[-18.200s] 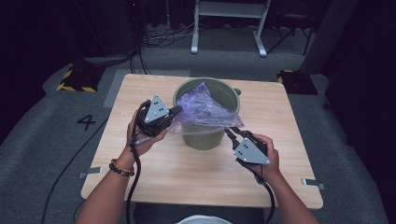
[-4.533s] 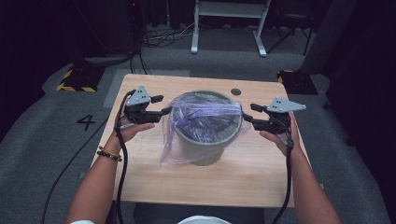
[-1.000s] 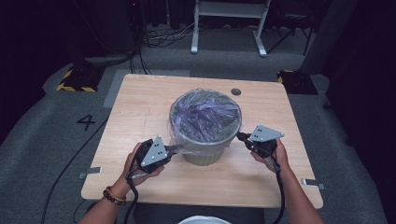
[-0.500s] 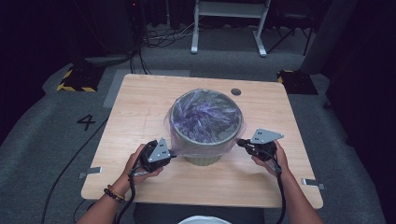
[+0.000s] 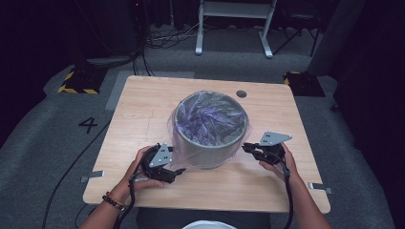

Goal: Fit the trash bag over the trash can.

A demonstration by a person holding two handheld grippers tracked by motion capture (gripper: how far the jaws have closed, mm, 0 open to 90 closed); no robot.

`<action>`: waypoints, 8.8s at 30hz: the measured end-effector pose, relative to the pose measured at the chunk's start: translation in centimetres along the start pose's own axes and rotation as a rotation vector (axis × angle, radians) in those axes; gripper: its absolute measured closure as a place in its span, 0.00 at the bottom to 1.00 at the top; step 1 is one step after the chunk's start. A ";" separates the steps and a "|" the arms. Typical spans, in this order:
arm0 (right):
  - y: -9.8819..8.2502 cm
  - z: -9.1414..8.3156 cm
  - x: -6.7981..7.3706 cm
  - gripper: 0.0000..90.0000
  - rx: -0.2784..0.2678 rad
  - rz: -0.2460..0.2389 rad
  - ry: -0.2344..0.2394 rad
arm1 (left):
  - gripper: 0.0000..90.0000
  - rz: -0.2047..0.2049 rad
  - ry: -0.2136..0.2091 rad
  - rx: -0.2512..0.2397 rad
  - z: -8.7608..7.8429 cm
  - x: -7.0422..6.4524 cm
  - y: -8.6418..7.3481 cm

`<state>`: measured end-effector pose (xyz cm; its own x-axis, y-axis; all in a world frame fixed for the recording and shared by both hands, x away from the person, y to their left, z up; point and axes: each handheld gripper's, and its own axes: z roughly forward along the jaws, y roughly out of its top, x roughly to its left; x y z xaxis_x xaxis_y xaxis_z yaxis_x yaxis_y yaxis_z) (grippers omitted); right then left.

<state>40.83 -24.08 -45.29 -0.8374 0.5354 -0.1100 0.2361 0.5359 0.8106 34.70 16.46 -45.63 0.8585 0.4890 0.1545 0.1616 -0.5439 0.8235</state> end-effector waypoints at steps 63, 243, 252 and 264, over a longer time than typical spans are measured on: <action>11.8 -5.1 0.5 0.24 -0.260 0.009 -0.063 | 0.17 -0.230 0.031 0.206 0.8 4.2 -6.0; 5.1 -5.2 3.9 0.23 0.113 -0.113 -0.105 | 0.16 -0.231 0.025 0.203 0.8 4.2 -6.0; 2.2 -3.8 4.1 0.23 0.181 -0.093 -0.094 | 0.16 -0.231 0.025 0.204 0.8 4.3 -6.0; -2.5 -2.5 3.8 0.23 0.258 -0.043 -0.095 | 0.16 -0.230 0.025 0.204 0.8 4.3 -6.0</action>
<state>35.79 -24.98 -46.32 -0.8022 0.5608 -0.2048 0.3291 0.7016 0.6320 37.78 21.24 -50.35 0.7759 0.6308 -0.0080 0.4472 -0.5410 0.7123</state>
